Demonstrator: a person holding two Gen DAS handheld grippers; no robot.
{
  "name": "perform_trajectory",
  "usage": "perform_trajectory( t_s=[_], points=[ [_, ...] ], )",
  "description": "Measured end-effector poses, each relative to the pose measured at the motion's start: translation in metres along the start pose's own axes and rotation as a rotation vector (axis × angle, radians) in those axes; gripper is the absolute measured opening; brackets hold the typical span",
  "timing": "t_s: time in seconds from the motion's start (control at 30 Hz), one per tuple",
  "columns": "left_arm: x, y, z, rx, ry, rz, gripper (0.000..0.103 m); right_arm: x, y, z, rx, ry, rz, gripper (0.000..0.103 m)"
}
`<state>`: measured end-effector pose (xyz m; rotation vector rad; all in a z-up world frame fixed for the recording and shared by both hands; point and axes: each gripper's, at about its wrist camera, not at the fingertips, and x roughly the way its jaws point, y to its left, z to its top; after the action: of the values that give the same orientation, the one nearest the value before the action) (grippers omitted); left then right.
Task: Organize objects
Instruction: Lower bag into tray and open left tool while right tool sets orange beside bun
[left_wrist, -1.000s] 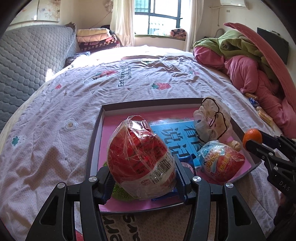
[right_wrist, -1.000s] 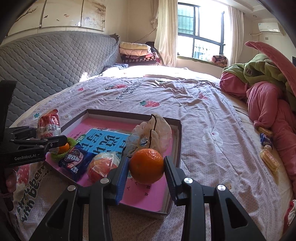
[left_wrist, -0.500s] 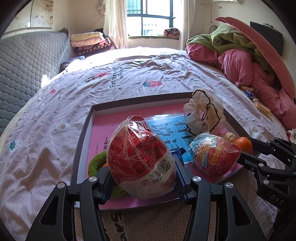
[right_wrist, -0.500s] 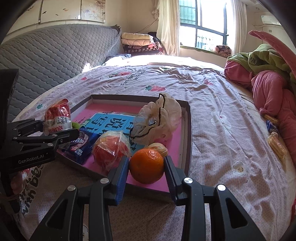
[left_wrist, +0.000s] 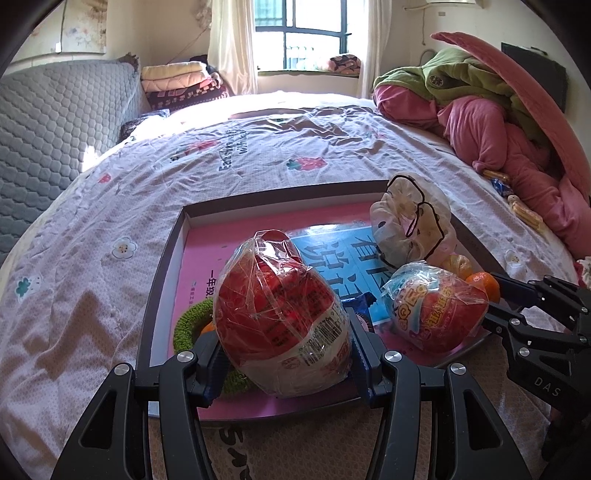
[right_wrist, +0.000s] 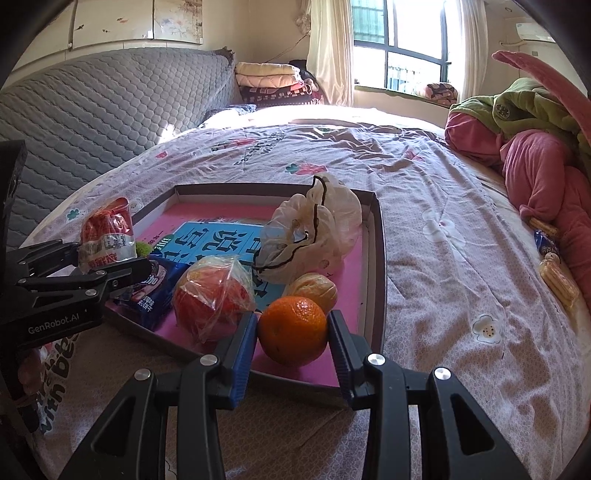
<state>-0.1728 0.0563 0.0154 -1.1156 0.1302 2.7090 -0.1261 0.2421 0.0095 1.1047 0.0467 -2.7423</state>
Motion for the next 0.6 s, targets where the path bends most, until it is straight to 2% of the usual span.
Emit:
perform_trajectory(
  t_s=[0.6],
  points=[
    [0.0012, -0.003, 0.0004, 0.007, -0.004, 0.006, 0.059, 0.0024, -0.0016, 0.0001, 0.004, 0.003, 0.003, 0.04]
  ],
)
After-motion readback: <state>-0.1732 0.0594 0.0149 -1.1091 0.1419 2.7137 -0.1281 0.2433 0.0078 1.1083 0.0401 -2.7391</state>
